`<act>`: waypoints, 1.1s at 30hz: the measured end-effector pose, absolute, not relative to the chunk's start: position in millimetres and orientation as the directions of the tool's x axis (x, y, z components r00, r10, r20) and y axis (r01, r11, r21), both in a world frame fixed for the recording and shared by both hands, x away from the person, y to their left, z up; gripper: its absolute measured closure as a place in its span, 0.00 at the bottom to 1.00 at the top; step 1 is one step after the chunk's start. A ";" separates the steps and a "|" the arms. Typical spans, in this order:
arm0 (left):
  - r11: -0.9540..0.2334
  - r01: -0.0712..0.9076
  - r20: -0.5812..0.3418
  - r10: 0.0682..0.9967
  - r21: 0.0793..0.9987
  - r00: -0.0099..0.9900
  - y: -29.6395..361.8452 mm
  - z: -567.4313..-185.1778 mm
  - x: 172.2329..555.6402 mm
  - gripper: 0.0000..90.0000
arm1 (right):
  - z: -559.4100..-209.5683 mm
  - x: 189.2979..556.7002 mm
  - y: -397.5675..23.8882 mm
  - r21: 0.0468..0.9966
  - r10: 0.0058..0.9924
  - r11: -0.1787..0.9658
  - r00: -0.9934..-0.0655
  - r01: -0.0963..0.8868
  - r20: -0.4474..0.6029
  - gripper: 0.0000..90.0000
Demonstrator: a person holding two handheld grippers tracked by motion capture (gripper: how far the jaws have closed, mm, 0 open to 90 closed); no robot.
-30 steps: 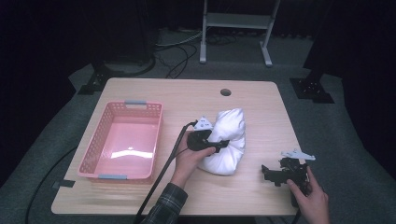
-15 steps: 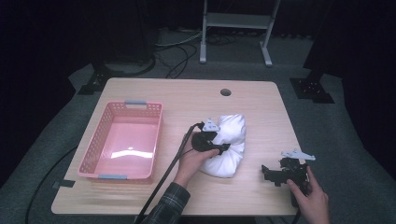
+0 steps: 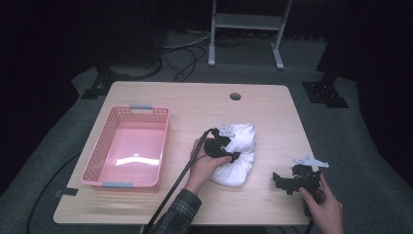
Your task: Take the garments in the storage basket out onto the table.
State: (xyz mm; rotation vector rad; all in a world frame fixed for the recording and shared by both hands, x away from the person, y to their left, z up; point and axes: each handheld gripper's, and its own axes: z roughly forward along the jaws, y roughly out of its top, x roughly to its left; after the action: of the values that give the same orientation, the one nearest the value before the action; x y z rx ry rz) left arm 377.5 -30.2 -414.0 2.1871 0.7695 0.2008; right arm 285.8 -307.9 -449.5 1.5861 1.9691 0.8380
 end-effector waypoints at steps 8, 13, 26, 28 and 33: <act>-0.536 0.486 -0.094 0.599 0.690 0.795 -36.0 -414.6 381.3 0.57 | -449.5 285.8 -307.9 0.713 0.976 0.144 -0.219 0.686 0.014 0.00; -0.555 0.503 -0.097 0.603 0.662 0.792 -38.7 -413.9 384.7 0.56 | -449.5 285.8 -308.0 0.713 0.976 0.145 -0.219 0.686 0.013 0.00; -0.578 0.519 -0.087 0.611 0.630 0.786 -42.4 -414.5 389.1 0.45 | -449.5 285.9 -308.0 0.713 0.975 0.146 -0.220 0.685 0.012 0.00; -0.575 0.524 -0.092 0.614 0.628 0.784 -42.1 -415.1 389.9 0.43 | -449.5 285.9 -308.0 0.713 0.975 0.146 -0.220 0.686 0.012 0.00; -0.572 0.530 -0.094 0.620 0.626 0.779 -42.2 -415.5 390.2 0.40 | -449.5 285.9 -308.0 0.713 0.976 0.146 -0.220 0.686 0.012 0.00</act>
State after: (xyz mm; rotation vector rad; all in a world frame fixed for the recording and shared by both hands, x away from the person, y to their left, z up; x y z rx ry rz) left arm 390.2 -42.2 -415.5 2.3131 0.8516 0.1784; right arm 285.9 -308.0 -449.5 1.5838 1.9698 0.8373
